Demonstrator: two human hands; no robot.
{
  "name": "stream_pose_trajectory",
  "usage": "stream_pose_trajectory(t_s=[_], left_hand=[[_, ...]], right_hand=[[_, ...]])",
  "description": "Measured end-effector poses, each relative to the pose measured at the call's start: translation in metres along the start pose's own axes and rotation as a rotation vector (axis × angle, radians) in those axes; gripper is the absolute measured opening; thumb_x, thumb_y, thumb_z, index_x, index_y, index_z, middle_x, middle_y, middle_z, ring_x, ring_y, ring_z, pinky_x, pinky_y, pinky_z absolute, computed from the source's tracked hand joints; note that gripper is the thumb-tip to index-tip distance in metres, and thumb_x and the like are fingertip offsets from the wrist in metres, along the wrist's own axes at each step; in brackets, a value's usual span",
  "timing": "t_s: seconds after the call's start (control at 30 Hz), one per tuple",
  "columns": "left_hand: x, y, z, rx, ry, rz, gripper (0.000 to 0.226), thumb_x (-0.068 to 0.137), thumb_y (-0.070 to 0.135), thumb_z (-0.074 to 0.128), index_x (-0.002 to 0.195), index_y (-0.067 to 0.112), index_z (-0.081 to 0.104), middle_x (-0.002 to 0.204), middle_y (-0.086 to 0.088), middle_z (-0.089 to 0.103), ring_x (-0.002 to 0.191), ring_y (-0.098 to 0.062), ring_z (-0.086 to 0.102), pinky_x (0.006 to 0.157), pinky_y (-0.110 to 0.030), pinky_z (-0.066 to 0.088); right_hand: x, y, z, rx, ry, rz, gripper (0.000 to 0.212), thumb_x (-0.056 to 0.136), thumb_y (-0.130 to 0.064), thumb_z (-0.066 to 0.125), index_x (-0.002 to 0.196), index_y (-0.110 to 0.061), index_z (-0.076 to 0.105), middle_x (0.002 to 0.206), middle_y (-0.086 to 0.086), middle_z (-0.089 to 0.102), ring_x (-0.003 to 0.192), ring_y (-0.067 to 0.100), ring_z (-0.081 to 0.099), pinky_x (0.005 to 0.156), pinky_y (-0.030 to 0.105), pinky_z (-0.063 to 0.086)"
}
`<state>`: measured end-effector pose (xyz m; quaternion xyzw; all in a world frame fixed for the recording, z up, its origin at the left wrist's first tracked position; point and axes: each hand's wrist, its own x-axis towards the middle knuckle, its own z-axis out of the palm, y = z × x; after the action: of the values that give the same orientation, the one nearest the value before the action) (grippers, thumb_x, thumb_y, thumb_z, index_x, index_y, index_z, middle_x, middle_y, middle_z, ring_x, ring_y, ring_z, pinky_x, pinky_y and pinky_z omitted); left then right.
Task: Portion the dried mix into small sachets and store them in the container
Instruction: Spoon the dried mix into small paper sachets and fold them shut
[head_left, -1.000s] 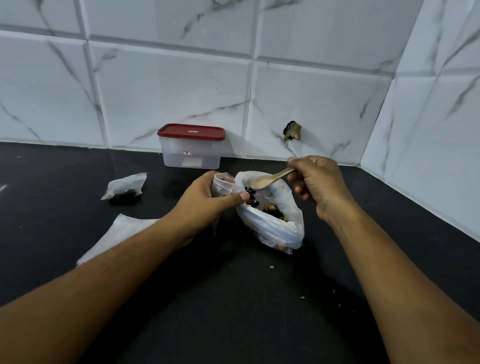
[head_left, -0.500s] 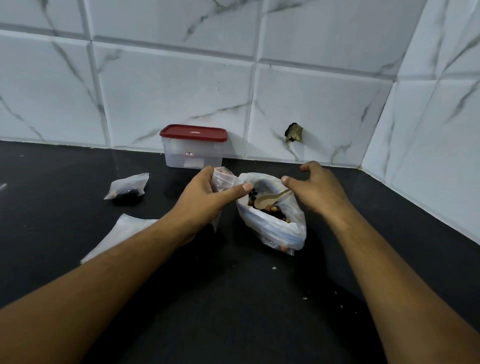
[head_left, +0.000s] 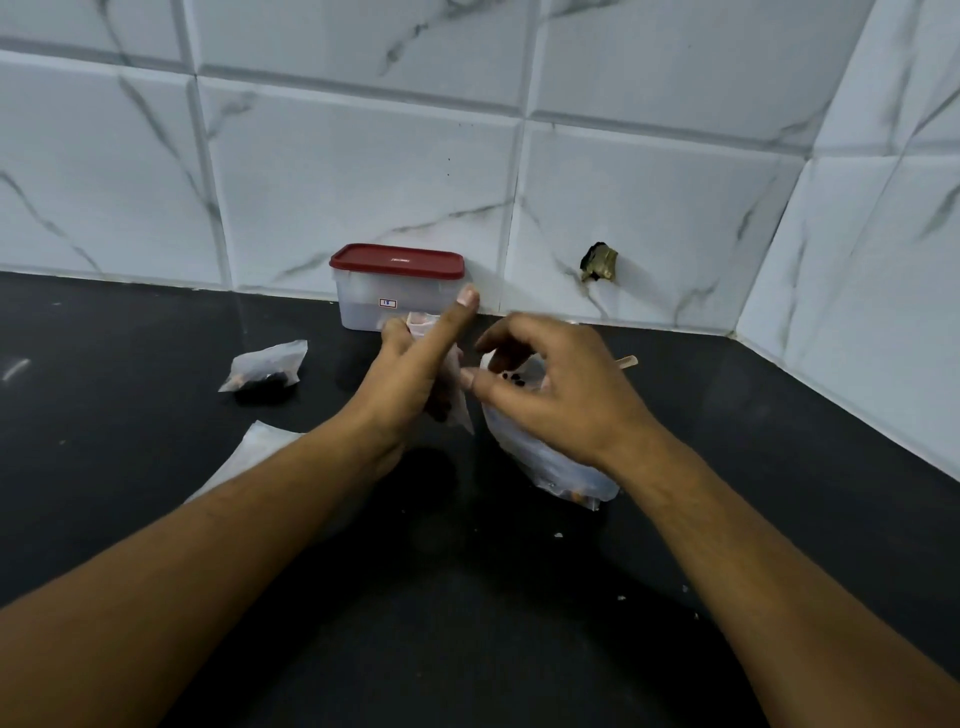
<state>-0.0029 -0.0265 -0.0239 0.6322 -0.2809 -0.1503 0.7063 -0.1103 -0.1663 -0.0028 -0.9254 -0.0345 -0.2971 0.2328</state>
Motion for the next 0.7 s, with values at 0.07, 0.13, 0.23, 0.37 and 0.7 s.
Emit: stream_pose_trajectory(t_s=[0.07,0.13,0.23,0.37,0.7], left_hand=[[0.001,0.002,-0.001,-0.050,-0.073,-0.027,0.122,0.065,0.097,0.059,0.136,-0.002,0.048,0.105,-0.034,0.067,0.082,-0.031,0.070,0.072,-0.042,0.059],[0.001,0.002,0.000,-0.049,-0.112,-0.012,0.123,0.067,0.099,0.051,0.130,-0.006,0.052,0.103,-0.036,0.064,0.082,-0.043,0.064,0.079,-0.050,0.057],[0.001,0.002,0.003,-0.031,-0.086,0.051,0.113,0.075,0.096,0.045,0.118,-0.007,0.057,0.088,-0.022,0.056,0.067,-0.028,0.050,0.059,-0.034,0.044],[0.002,-0.001,0.002,-0.104,0.048,0.047,0.071,0.092,0.070,0.060,0.121,0.005,0.064,0.098,-0.012,0.075,0.087,-0.025,0.073,0.070,-0.037,0.058],[-0.001,0.006,-0.008,-0.120,0.137,0.190,0.009,0.098,0.018,0.069,0.099,0.010,0.073,0.079,-0.003,0.073,0.069,-0.011,0.071,0.063,-0.029,0.061]], right_hand=[[0.000,-0.002,0.007,-0.044,-0.056,-0.009,0.042,0.086,-0.063,0.070,0.111,-0.029,0.071,0.098,-0.017,0.072,0.094,-0.002,0.067,0.085,0.030,0.059],[0.000,-0.001,0.011,-0.068,-0.052,0.008,0.034,0.087,-0.058,0.073,0.107,-0.030,0.071,0.092,-0.017,0.072,0.088,-0.002,0.067,0.081,0.031,0.059],[0.001,0.003,0.013,0.011,0.026,0.064,0.009,0.091,-0.036,0.075,0.096,-0.028,0.073,0.082,-0.014,0.072,0.078,0.002,0.068,0.075,0.037,0.059],[0.003,0.003,0.007,0.265,0.107,0.258,0.007,0.097,-0.016,0.072,0.090,-0.016,0.074,0.078,0.002,0.076,0.069,0.021,0.071,0.063,0.035,0.060],[0.002,0.004,-0.001,0.694,0.006,0.432,0.021,0.092,-0.013,0.078,0.107,0.001,0.071,0.090,0.014,0.079,0.066,0.010,0.068,0.054,0.019,0.051]])
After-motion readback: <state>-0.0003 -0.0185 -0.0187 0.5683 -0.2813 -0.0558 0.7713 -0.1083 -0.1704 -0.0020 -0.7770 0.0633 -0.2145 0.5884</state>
